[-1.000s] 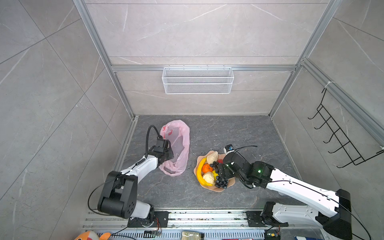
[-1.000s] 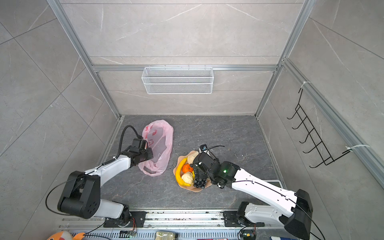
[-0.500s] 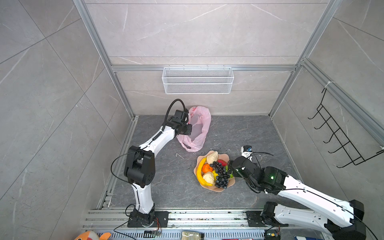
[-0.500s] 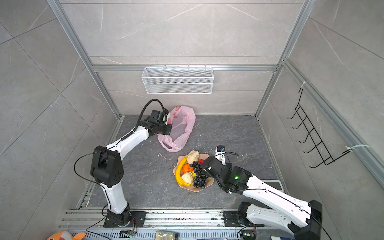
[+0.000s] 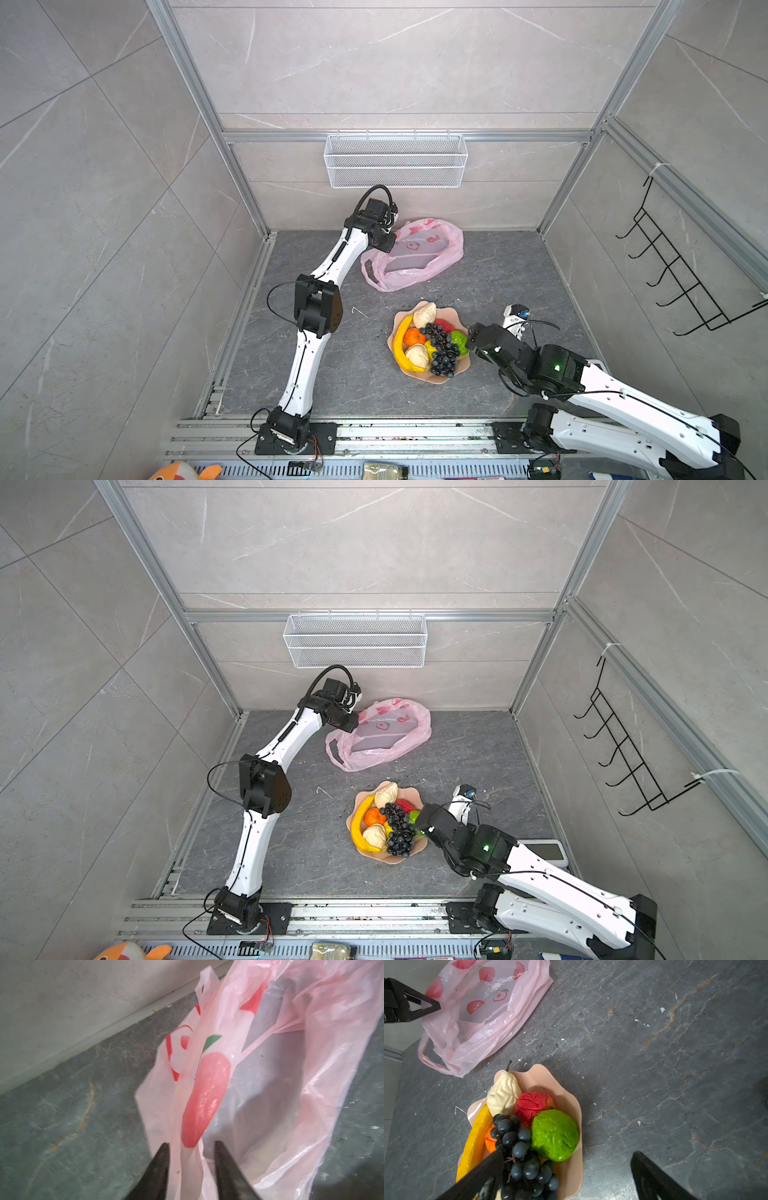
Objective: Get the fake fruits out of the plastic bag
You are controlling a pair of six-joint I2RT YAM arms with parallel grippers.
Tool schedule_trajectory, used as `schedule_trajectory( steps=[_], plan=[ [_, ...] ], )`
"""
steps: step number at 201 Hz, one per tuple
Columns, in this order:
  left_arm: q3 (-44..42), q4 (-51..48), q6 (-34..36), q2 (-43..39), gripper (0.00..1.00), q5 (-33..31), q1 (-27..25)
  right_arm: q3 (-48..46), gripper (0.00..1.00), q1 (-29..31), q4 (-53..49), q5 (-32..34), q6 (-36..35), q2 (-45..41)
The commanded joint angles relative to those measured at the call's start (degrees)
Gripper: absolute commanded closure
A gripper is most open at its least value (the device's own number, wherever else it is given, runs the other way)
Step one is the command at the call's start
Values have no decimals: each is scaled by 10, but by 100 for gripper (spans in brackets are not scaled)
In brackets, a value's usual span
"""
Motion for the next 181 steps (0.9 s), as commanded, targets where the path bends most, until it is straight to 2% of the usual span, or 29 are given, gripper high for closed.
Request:
schedule_trajectory(
  steps=[1,19,35,78,120,146,165,181],
  plan=[
    [62,-37,9,-7,39,-63,4,-16,2,1,8,-3,30,-16],
    [60,-45,-23,-39,32,-79,5,-26,1,1,28,-11,25,-22],
    [14,-35,-51,-103,30,-53,5,-27,0,1,50,-31,-5,-27],
    [-255,86,-180,-312,25,-16,7,-50,0,-6,26,-43,-7,-79],
    [-550,224,-289,-489,24,-11,6,-158,0,-13,189,-124,4,-150],
    [-693,286,-306,-575,24,-31,7,-210,0,-13,263,-177,15,-162],
    [-764,291,-303,-627,24,-76,9,-246,0,-13,291,-198,43,-168],
    [-818,308,-305,-660,24,-87,13,-279,0,-13,346,-215,58,-168]
  ],
)
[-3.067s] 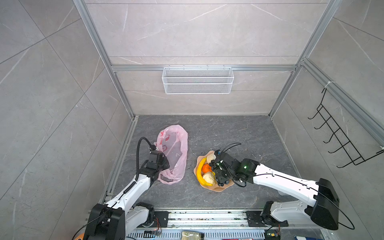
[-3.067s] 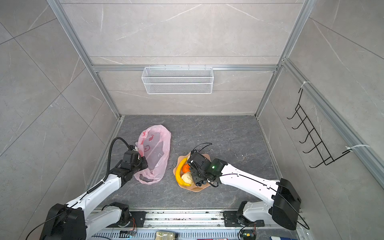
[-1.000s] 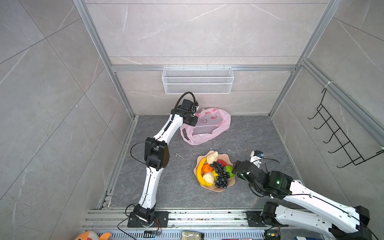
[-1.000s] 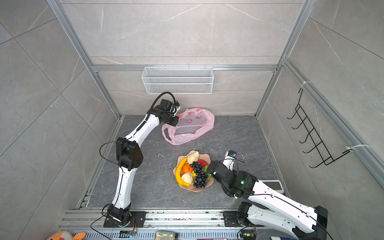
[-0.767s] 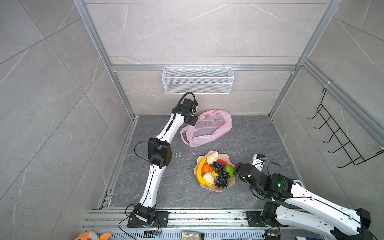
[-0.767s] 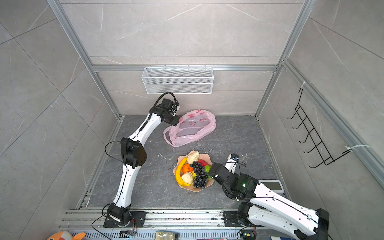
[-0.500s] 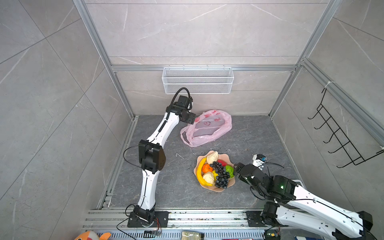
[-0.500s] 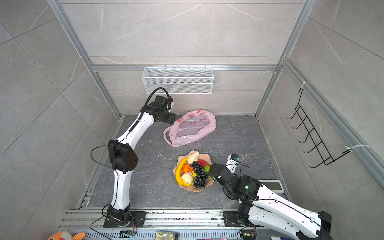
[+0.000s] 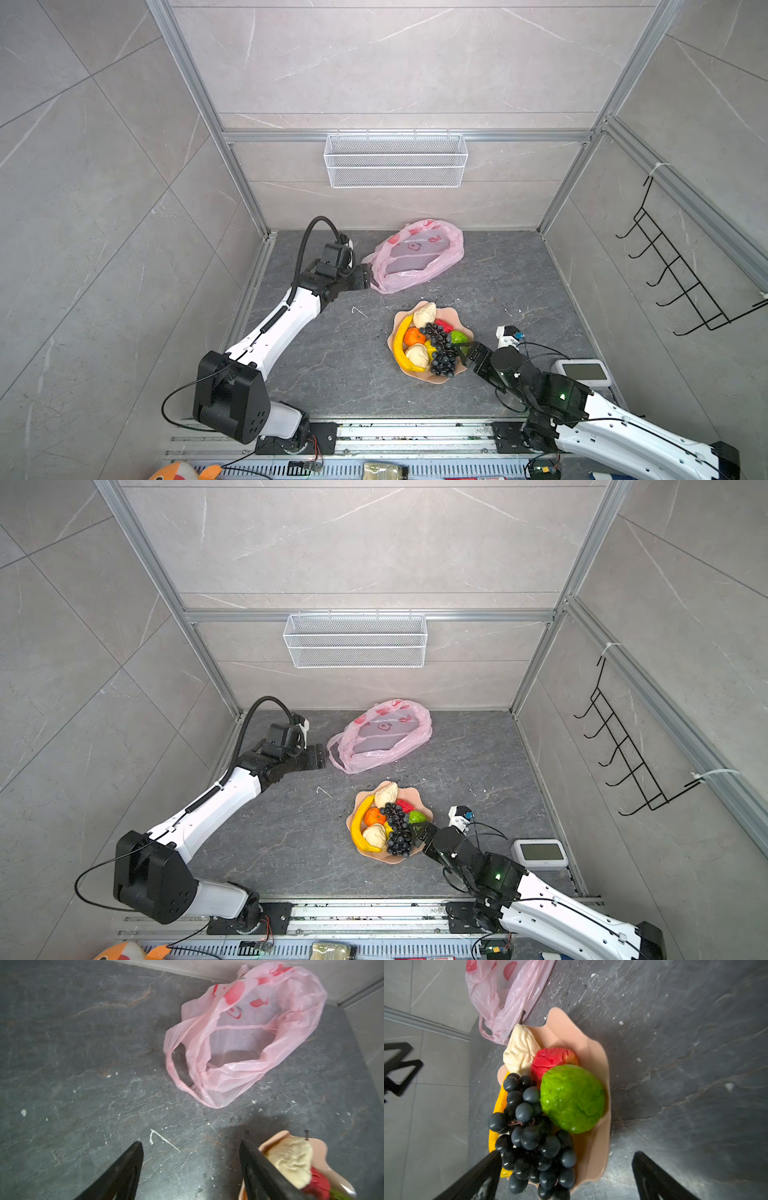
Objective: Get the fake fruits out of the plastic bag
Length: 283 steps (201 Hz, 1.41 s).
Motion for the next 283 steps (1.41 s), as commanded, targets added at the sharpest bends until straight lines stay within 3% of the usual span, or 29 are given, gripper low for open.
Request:
schedule_trajectory(
  steps=[1,62,129,163,211,283],
  plan=[
    [-54,64,-21,-63,24,-38,9,-43,0,-2,103,-46,34,-5],
    [-130,84,-9,-85,24,-59,24,-84,0,2,297,-80,-1,50],
    [-139,91,-9,-81,24,-65,26,-101,0,2,376,-73,7,124],
    [-163,105,-34,-78,24,-70,27,-108,0,3,517,-78,3,194],
    [-211,113,-72,-100,24,-84,26,-95,0,4,633,-90,2,314],
    [-272,117,-96,-169,23,-113,27,-48,0,4,697,-105,-12,430]
  ],
)
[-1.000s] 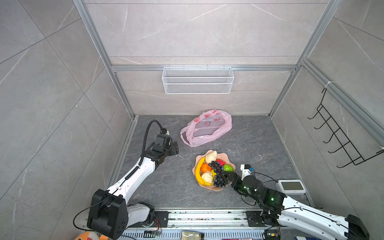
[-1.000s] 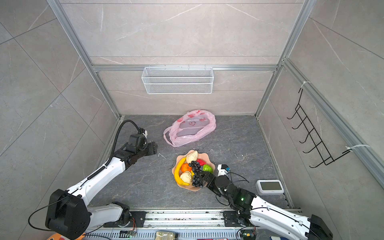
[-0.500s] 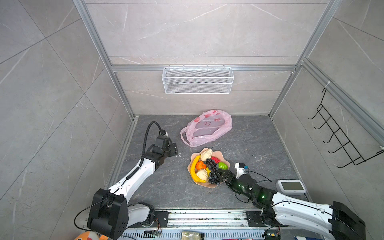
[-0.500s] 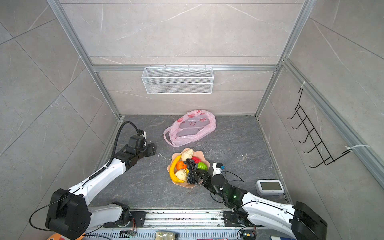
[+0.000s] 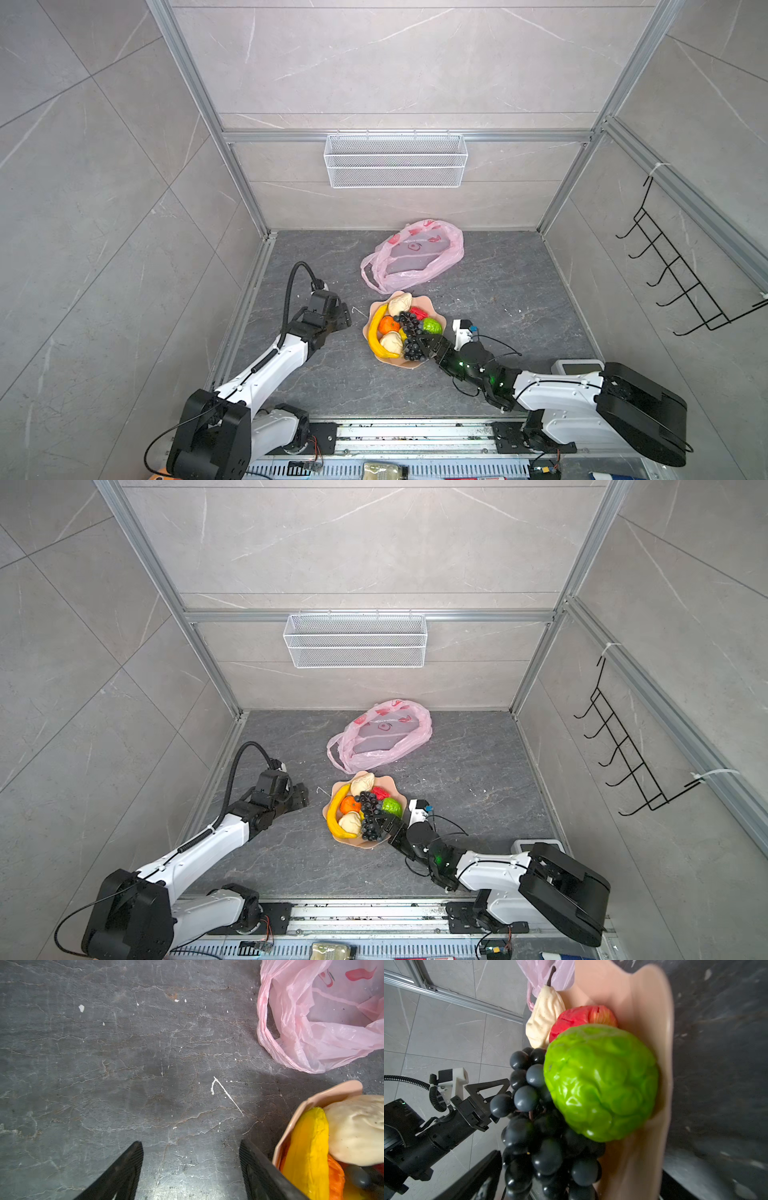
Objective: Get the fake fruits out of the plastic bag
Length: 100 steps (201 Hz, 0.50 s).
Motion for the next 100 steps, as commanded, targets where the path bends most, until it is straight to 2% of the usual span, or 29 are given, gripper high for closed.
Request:
schedule_trajectory(
  steps=[1,50,100],
  plan=[
    [-3,14,-9,-31,24,-29,3,18,0,4,48,-8,-13,21],
    [-9,7,3,-44,23,-41,4,4,0,3,6,14,1,5],
    [6,6,40,-49,23,-62,5,-12,0,3,-90,33,-37,-84]
  ],
)
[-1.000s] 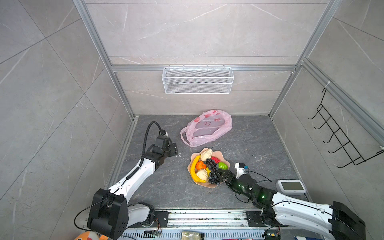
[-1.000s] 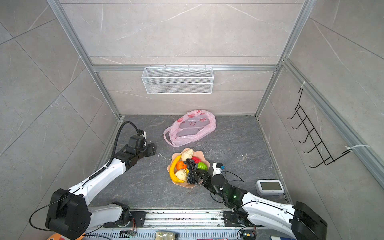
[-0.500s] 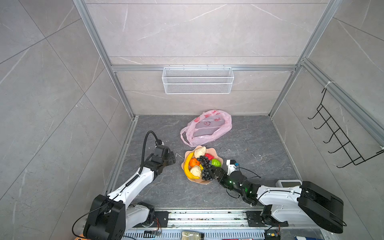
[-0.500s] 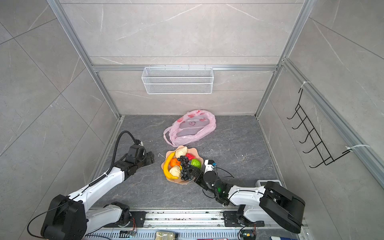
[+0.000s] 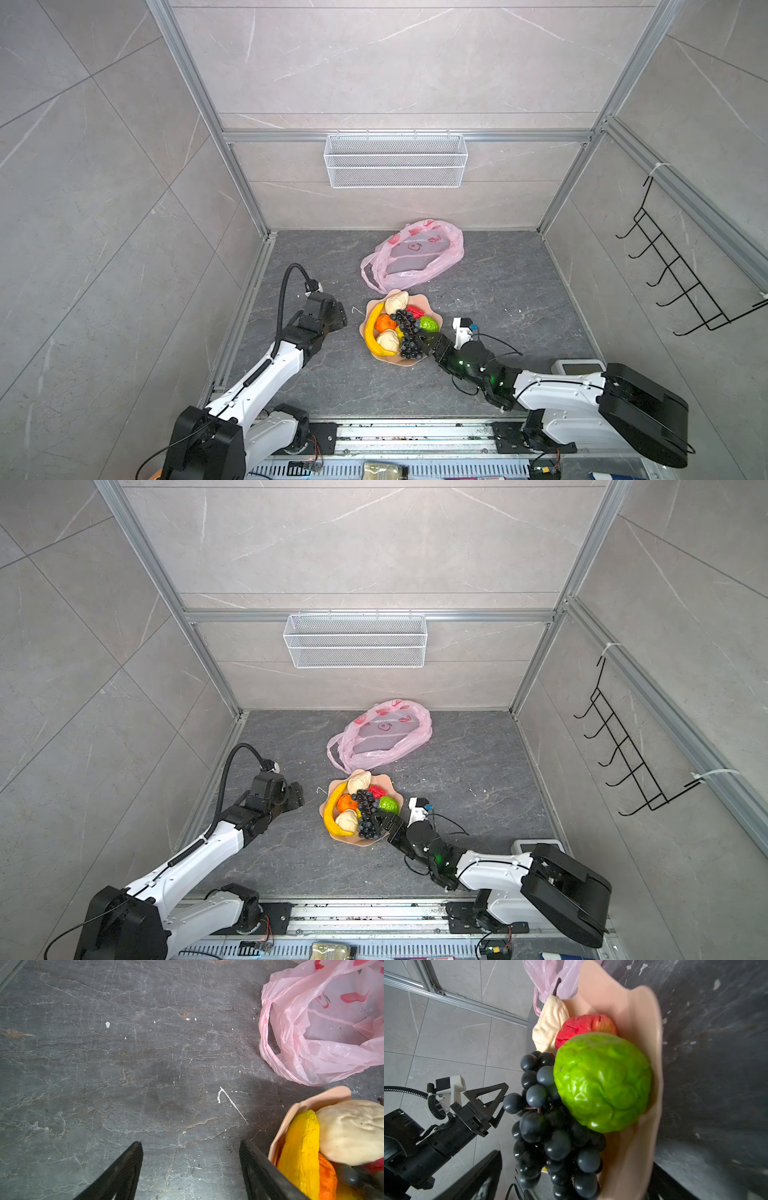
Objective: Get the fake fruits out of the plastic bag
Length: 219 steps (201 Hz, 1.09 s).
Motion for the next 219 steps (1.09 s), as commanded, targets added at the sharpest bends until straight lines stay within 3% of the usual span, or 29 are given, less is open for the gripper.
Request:
schedule_trajectory(
  steps=[1,32,64,103,128,157,169,183,204,219],
  plan=[
    [15,7,28,-14,23,-29,3,-13,0,4,-64,22,-31,-49],
    [21,11,32,-20,18,-61,4,-24,1,3,-174,61,-55,-146],
    [26,14,33,-30,0,-115,5,63,0,3,-455,160,-146,-266],
    [-30,62,54,-112,0,-208,5,194,0,2,-637,333,-273,-252],
    [-70,121,96,-160,0,-251,5,216,0,-8,-609,431,-387,-219],
    [-136,285,180,-166,0,-338,6,183,0,-57,-457,511,-546,-196],
    [-157,362,224,-147,0,-346,13,171,0,-102,-396,501,-598,-175],
    [-148,383,249,-105,0,-336,30,159,0,-161,-340,474,-630,-143],
    [-116,393,254,-21,0,-304,61,135,0,-249,-265,407,-643,-84],
    [-138,498,303,45,0,-259,65,124,0,-281,-218,412,-644,-36]
  ],
)
